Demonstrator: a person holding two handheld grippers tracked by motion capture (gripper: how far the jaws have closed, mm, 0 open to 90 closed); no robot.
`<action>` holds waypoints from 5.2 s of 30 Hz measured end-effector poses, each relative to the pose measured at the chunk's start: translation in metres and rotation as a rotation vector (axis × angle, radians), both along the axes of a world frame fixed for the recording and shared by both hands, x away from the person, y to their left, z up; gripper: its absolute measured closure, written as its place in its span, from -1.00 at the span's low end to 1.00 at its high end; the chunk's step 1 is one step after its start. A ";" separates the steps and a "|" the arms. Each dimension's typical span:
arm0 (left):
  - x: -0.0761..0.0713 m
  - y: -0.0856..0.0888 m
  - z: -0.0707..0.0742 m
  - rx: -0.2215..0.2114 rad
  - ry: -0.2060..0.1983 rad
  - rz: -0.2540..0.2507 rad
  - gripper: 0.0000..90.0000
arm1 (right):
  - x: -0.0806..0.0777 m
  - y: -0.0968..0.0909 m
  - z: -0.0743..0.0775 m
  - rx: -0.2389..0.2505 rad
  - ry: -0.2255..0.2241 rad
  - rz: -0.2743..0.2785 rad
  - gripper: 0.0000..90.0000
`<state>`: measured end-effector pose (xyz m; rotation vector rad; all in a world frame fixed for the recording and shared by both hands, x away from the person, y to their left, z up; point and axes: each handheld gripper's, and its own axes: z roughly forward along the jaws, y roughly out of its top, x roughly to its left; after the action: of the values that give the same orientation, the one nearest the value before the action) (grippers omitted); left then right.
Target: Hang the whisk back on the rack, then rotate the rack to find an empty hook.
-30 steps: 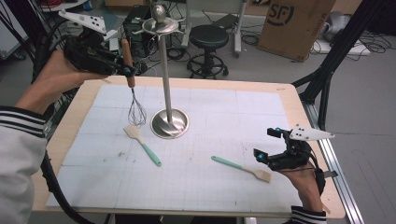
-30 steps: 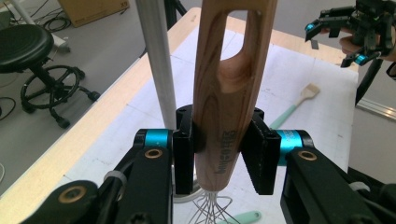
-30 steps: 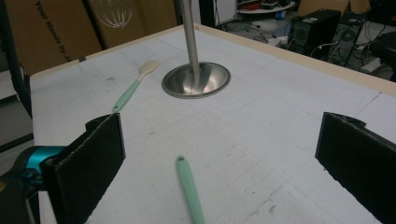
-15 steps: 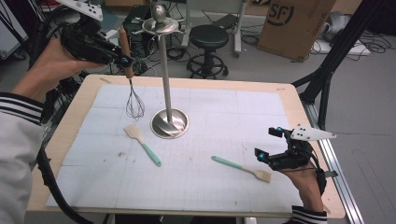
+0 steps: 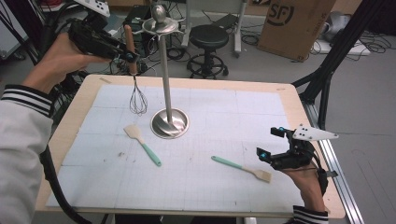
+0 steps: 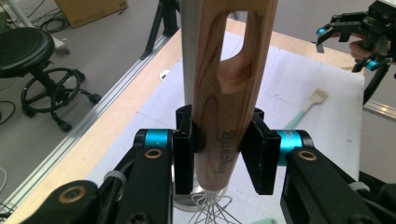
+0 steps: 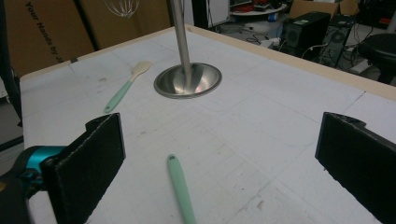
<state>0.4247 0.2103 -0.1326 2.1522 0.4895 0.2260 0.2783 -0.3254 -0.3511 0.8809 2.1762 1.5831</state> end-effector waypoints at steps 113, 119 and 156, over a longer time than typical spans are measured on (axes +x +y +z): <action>-0.099 0.040 -0.057 -0.034 -0.105 0.026 -0.96 | 0.000 0.004 -0.004 -0.027 0.025 -0.008 -0.99; -0.103 0.045 -0.058 -0.039 -0.109 0.026 -0.96 | -0.001 0.003 -0.005 -0.027 0.025 -0.011 -0.99; -0.106 0.034 -0.032 -0.069 -0.138 -0.012 0.11 | 0.000 0.002 -0.006 -0.036 0.033 -0.012 -0.99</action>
<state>0.3183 0.2438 -0.1644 2.0557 0.3990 0.3440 0.2787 -0.3235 -0.3571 0.9140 2.2109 1.5297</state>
